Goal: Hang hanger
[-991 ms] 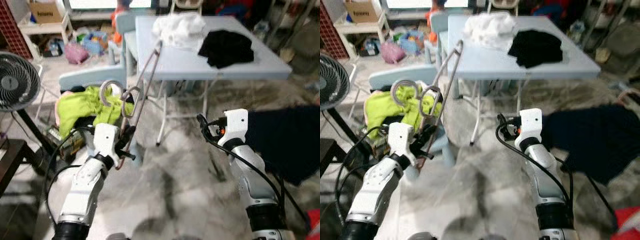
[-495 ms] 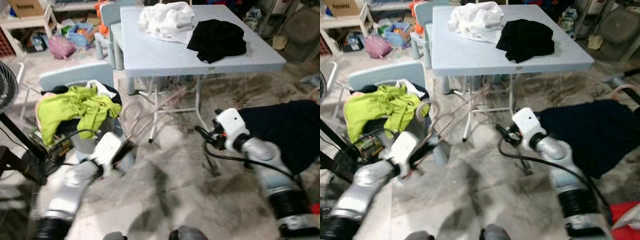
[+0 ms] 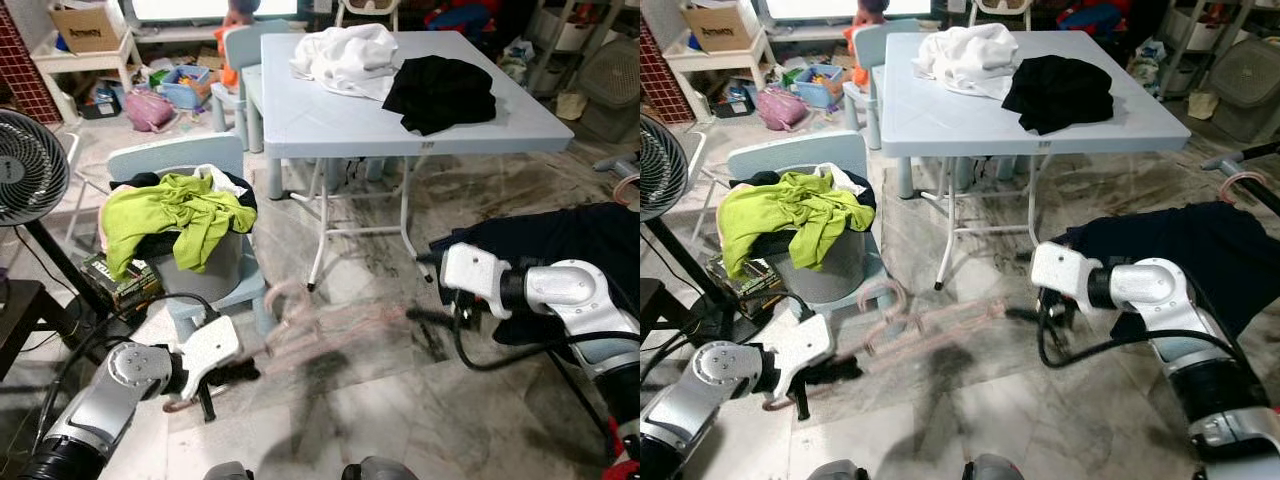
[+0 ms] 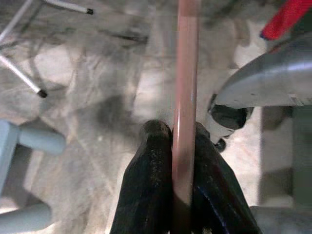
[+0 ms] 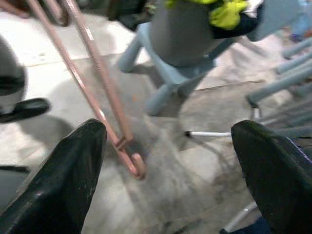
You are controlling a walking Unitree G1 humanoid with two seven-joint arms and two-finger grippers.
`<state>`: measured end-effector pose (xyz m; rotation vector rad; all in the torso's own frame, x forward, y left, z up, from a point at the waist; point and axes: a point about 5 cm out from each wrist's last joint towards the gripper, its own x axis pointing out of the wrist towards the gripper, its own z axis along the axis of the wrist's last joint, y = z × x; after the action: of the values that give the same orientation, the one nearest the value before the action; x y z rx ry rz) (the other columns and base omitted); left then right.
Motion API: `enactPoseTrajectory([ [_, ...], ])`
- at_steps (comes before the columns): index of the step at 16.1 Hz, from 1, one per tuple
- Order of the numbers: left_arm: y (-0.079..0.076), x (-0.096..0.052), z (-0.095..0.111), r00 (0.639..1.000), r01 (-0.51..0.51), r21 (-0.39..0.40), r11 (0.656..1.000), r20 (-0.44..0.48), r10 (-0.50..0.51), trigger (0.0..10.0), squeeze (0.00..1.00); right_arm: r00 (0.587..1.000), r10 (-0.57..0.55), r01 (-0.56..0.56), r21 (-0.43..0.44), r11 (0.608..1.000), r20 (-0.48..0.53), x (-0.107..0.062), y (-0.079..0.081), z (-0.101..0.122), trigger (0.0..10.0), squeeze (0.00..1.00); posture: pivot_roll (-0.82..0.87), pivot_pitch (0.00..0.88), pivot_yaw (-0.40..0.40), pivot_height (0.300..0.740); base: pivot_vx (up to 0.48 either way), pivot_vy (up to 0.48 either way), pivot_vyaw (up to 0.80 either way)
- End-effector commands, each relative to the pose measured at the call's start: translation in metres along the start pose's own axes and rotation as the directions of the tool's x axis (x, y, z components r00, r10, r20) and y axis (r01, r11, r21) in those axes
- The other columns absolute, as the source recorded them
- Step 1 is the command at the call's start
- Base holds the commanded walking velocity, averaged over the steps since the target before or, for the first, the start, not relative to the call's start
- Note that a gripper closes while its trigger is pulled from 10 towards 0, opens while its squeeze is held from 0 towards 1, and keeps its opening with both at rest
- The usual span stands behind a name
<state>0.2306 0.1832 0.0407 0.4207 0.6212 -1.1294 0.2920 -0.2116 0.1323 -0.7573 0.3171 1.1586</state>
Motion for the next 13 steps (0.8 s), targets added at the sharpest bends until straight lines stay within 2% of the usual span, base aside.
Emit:
enactPoseTrajectory([
  [1, 0.005, -0.002, 0.011, 1.000, 0.011, 0.061, 0.998, 0.008, -0.012, 10.0, 0.00, 0.997, 0.072, -0.072, -0.033, 0.997, -0.001, -0.002, -0.001, 0.008, 10.0, 0.00, -0.04, 0.013, -0.018, 0.740, 0.000, 0.000, 0.00],
  [3, 0.006, 0.000, 0.017, 0.999, 0.027, 0.070, 0.997, 0.024, -0.029, 10.0, 0.00, 0.989, 0.149, -0.150, -0.022, 0.989, -0.011, -0.002, 0.006, 0.008, 10.0, 0.00, -0.04, 0.012, -0.017, 0.740, 0.000, 0.000, 0.00],
  [6, 0.005, 0.003, 0.022, 0.998, 0.048, 0.078, 0.996, 0.044, -0.051, 10.0, 0.00, 0.981, 0.192, -0.193, -0.023, 0.981, -0.035, 0.000, 0.010, 0.006, 10.0, 0.00, -0.04, 0.012, -0.014, 0.740, 0.000, 0.000, 0.00],
  [7, 0.005, 0.004, 0.024, 0.997, 0.055, 0.088, 0.995, 0.047, -0.059, 10.0, 0.00, 0.973, 0.215, -0.219, -0.044, 0.975, -0.085, 0.004, 0.013, 0.003, 10.0, 0.00, -0.04, 0.012, -0.014, 0.740, 0.000, 0.000, 0.00],
  [9, 0.005, 0.008, 0.025, 0.997, 0.063, 0.098, 0.993, 0.047, -0.068, 10.0, 0.00, 0.975, 0.212, -0.213, -0.004, 0.977, -0.073, 0.015, 0.016, 0.005, 10.0, 0.00, -0.04, 0.012, -0.014, 0.740, 0.000, 0.000, 0.00],
  [12, 0.003, 0.012, 0.029, 0.995, 0.083, 0.118, 0.990, 0.045, -0.089, 10.0, 0.00, 0.962, 0.258, -0.259, 0.002, 0.966, -0.087, 0.032, 0.026, 0.004, 10.0, 0.00, -0.06, 0.016, -0.006, 0.740, 0.000, 0.000, 0.00],
  [13, 0.002, 0.014, 0.030, 0.994, 0.093, 0.128, 0.987, 0.042, -0.099, 10.0, 0.00, 0.966, 0.244, -0.245, 0.005, 0.970, -0.089, 0.040, 0.025, 0.005, 0.0, 0.00, -0.06, 0.016, -0.006, 0.740, 0.000, 0.000, 0.00],
])
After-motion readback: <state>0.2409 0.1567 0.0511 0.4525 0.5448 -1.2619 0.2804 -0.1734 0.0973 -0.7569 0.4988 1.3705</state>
